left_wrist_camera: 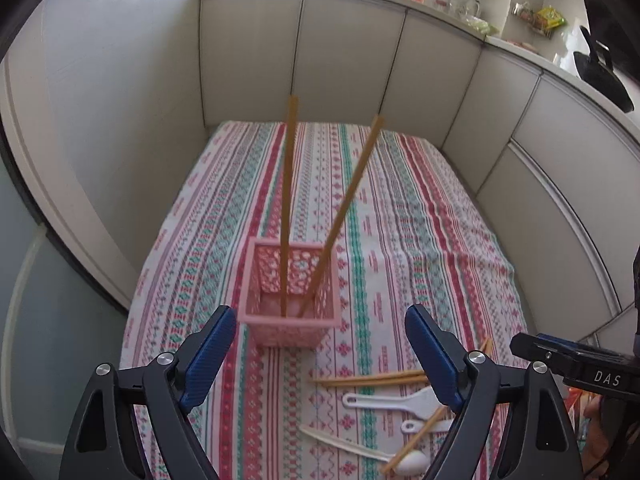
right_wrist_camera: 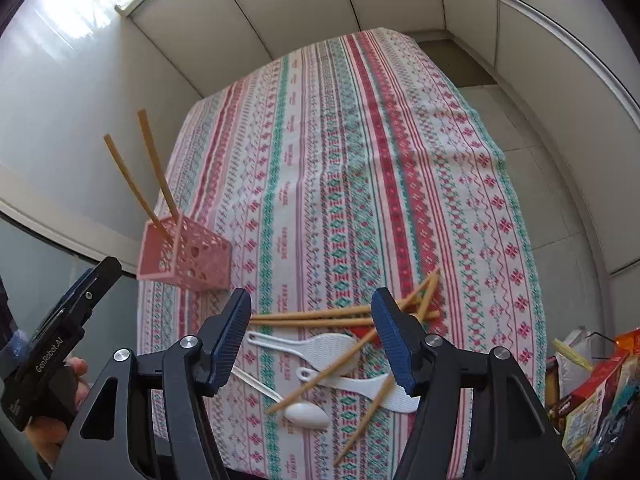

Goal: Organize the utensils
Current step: 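Open the left tool and pull both tools back toward the utensils, then grasp a chopstick with the left tool while the right tool grasps another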

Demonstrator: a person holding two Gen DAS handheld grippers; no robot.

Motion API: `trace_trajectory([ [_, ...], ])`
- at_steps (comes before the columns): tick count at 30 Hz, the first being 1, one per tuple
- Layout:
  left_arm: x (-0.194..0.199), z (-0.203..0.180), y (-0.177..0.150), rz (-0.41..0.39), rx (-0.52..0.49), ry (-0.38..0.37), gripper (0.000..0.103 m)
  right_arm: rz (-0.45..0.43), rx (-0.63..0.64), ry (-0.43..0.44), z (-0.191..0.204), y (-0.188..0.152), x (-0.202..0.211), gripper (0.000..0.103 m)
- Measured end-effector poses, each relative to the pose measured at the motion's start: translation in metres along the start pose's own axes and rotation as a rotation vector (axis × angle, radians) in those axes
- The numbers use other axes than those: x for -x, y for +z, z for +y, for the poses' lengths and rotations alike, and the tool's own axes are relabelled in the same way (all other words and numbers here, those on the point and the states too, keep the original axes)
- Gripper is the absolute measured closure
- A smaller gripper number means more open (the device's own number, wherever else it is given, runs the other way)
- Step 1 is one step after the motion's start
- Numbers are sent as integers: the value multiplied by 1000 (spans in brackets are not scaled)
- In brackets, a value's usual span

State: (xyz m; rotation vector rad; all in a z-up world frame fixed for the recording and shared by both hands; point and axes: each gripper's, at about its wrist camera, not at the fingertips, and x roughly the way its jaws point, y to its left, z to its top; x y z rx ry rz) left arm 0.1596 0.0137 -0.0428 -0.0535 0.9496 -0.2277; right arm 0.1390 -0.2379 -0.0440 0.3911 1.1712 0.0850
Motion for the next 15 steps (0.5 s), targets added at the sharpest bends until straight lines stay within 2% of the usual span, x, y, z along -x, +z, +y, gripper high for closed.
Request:
trace_trajectory([
  [7,-18,-23,-45,130,-83,-6,15,63,-3,-94,-29,-31,0,36],
  [12,-29,-40,-55,188,-132,-29,15,67,-67,-115,-59,-38,7,35],
  [15,-37,-53,-54,224,-149,-74,15,77,-120,-132,-76,-37,5,34],
])
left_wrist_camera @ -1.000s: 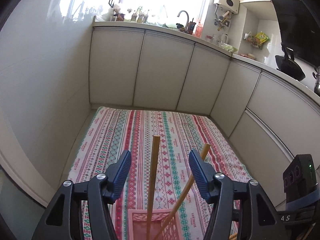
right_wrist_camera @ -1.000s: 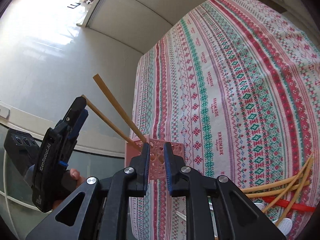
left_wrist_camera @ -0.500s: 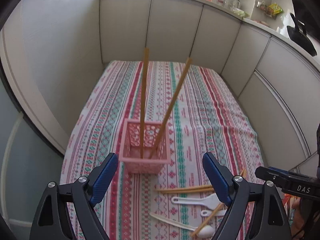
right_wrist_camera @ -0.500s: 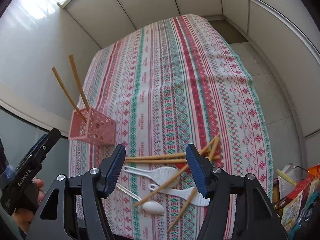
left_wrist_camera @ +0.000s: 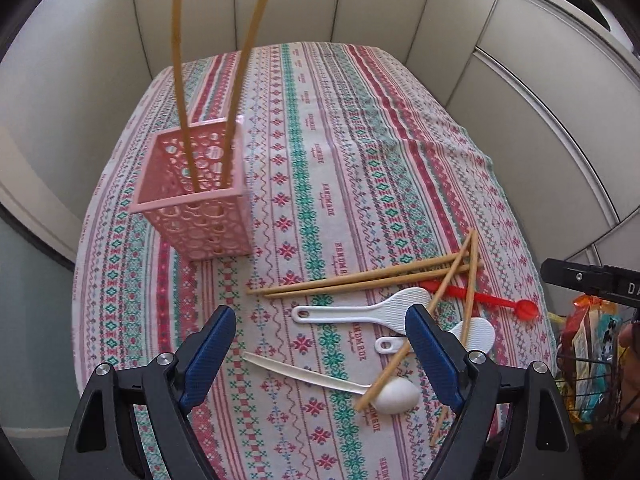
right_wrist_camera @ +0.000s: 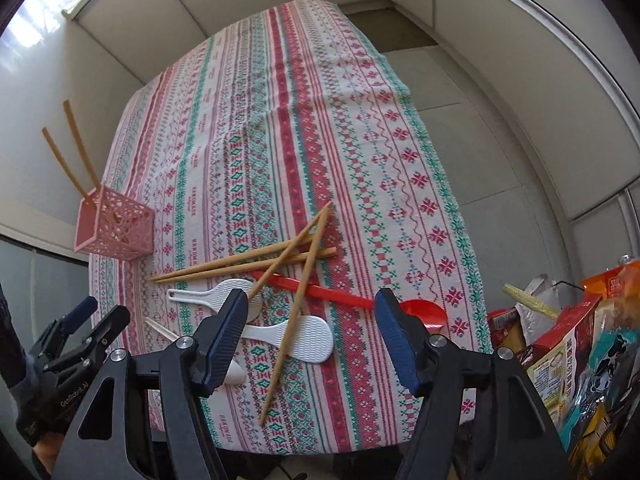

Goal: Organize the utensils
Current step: 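Grasp a chopstick with the left tool while the right tool grasps another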

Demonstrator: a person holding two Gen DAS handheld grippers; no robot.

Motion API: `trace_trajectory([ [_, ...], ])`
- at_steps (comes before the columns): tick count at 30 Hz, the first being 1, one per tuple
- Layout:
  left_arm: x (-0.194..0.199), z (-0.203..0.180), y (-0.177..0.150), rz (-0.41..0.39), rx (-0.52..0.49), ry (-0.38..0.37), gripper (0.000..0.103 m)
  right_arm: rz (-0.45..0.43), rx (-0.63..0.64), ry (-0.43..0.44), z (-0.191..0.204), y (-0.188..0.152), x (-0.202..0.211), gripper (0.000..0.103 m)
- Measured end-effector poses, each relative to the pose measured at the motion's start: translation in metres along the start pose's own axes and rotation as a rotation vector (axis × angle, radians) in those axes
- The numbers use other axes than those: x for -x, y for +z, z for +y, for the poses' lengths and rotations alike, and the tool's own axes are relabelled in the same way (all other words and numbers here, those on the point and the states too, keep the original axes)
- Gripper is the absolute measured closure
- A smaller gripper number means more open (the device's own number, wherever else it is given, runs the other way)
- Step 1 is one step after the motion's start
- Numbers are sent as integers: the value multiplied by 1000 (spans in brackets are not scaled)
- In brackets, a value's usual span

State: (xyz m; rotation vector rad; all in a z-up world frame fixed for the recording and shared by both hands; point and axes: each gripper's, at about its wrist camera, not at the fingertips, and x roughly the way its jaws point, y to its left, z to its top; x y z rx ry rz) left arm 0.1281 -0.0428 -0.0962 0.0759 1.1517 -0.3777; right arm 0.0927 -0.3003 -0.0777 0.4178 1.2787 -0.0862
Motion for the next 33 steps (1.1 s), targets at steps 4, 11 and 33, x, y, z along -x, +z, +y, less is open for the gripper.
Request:
trace_trajectory([
  [4,-22,-22,8,63,-33,-65,15,18,-11,-18,-10,5,-8,34],
  [11,-66,-62,26,141,-98,-132,24,61,-63,-27,-34,14,-30,34],
  [33,-138,-137,57,181,-239,-164,92,95,-178,25,-73,30,-41,34],
])
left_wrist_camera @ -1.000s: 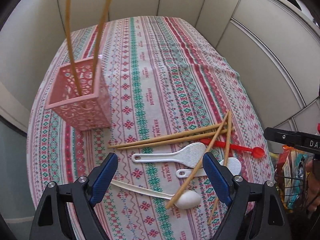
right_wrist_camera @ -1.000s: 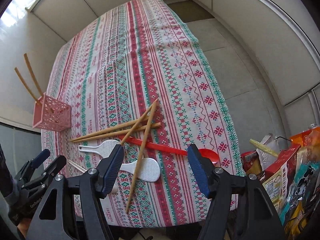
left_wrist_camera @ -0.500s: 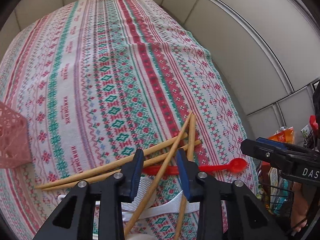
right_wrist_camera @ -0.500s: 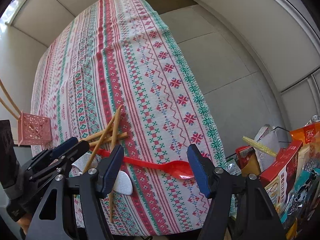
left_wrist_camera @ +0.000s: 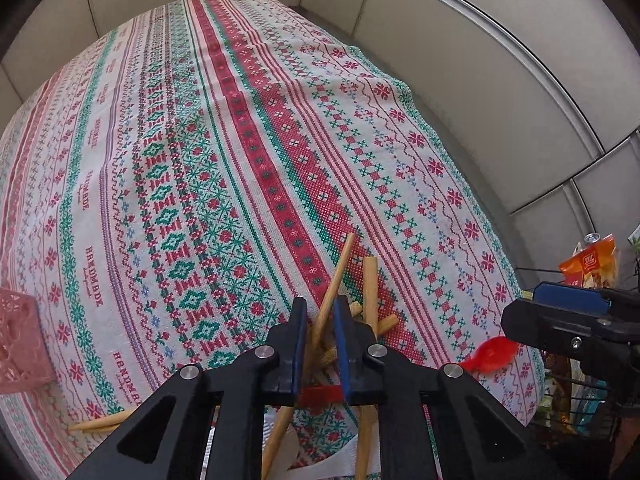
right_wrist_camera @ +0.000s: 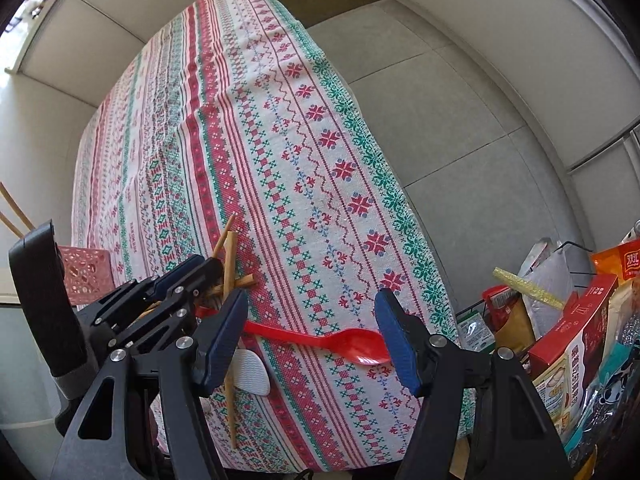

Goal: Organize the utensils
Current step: 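Grasp a chopstick with the left tool while the right tool grasps another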

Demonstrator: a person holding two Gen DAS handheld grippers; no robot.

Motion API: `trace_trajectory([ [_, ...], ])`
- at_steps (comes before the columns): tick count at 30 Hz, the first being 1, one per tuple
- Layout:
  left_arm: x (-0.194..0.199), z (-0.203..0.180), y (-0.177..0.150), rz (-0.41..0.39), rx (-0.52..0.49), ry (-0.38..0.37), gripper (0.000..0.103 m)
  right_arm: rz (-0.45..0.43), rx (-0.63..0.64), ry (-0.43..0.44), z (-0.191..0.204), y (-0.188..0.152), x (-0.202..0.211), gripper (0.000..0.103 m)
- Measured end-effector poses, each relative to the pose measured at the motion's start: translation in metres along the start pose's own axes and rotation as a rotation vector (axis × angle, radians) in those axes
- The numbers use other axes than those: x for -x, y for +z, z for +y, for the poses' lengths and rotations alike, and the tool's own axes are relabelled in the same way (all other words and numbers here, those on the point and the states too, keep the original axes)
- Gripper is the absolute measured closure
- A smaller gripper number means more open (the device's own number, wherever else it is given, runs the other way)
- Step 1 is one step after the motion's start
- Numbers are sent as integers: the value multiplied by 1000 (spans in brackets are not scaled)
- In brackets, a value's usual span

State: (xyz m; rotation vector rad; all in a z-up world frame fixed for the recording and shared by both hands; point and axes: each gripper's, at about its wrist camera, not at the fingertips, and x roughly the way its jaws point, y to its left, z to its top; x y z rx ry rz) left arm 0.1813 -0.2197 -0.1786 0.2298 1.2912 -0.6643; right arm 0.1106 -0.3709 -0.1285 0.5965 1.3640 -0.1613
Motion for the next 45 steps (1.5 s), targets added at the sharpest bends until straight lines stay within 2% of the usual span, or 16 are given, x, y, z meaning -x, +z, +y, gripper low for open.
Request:
trace_trajectory([
  [4,-3,13,5,-1,37,8,97,4,12,-2,2,0,-2,34],
  [12,28,34,-1,-63,72,17,97,32,-30,35,2,4,-12,34],
  [21,76,41,-22,-146,96,10,97,103,-60,144,20,15,-40,35],
  [26,86,44,-26,-173,97,24,97,120,-83,185,29,22,-58,58],
  [29,89,47,-29,-181,99,30,97,139,-102,188,32,26,-70,67],
  [33,91,53,-30,-184,104,40,97,119,-92,185,37,30,-72,75],
  [35,93,56,-31,-190,112,43,97,110,-93,178,38,30,-73,88],
  [37,95,58,-31,-200,122,42,97,103,-94,175,38,31,-75,95],
  [45,122,59,-38,-292,131,70,97,31,-55,186,39,27,-50,95],
])
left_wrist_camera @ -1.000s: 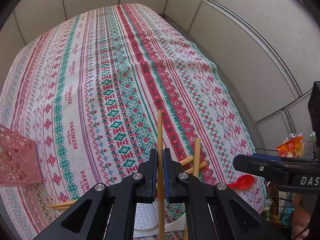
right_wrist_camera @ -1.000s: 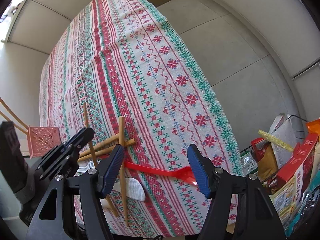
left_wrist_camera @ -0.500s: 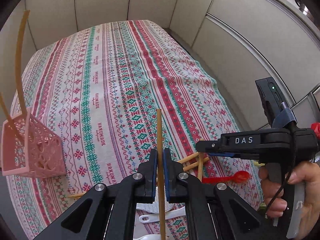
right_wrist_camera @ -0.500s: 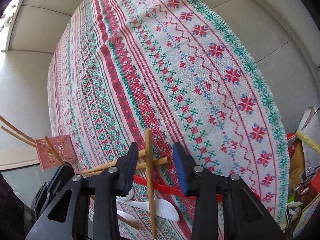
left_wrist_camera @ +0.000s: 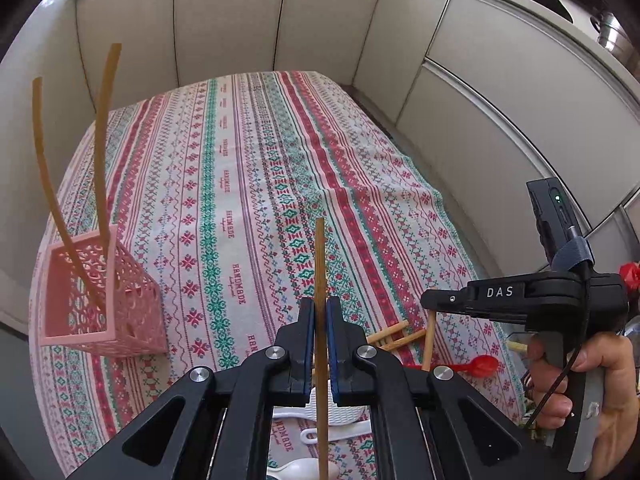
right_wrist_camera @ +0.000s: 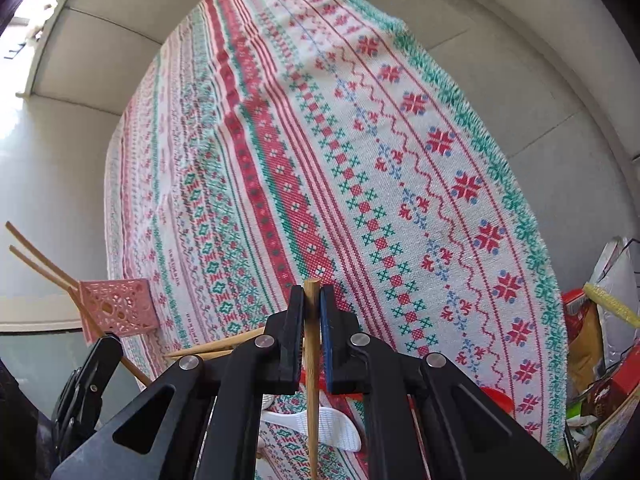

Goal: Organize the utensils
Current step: 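Grasp a chopstick with the left tool while the right tool grasps another, then lift both held chopsticks and carry them over the pink basket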

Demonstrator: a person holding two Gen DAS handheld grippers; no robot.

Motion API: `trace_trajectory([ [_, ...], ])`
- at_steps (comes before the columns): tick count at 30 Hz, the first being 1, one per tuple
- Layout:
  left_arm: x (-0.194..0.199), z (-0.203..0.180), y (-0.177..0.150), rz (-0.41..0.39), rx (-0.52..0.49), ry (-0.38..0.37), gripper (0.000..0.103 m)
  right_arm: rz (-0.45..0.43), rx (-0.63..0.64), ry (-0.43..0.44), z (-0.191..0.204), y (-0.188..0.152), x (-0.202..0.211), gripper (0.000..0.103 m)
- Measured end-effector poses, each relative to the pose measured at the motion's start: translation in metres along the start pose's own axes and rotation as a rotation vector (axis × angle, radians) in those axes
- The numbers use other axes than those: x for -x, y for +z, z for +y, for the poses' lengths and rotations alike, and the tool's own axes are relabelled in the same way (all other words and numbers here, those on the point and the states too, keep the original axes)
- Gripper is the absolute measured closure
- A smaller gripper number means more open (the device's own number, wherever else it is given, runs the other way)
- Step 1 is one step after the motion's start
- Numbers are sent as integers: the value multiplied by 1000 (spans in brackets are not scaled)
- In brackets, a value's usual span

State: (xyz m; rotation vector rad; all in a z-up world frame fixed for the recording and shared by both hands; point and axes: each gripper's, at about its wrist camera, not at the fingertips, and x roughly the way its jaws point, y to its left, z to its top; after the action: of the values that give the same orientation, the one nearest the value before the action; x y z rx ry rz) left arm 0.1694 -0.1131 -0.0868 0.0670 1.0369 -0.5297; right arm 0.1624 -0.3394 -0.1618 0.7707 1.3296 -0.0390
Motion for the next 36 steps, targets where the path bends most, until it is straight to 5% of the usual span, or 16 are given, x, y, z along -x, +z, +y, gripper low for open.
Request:
trace_trajectory([
  [9,50,7,-3,-122,20,0,97,-155,48,63,11,-18,60,95],
  [29,170,24,-12,-568,69,37,97,-563,276,199,102,-62,161,95],
  [36,217,43,-20,-752,132,153,97,-642,308,273,129,-73,171,95],
])
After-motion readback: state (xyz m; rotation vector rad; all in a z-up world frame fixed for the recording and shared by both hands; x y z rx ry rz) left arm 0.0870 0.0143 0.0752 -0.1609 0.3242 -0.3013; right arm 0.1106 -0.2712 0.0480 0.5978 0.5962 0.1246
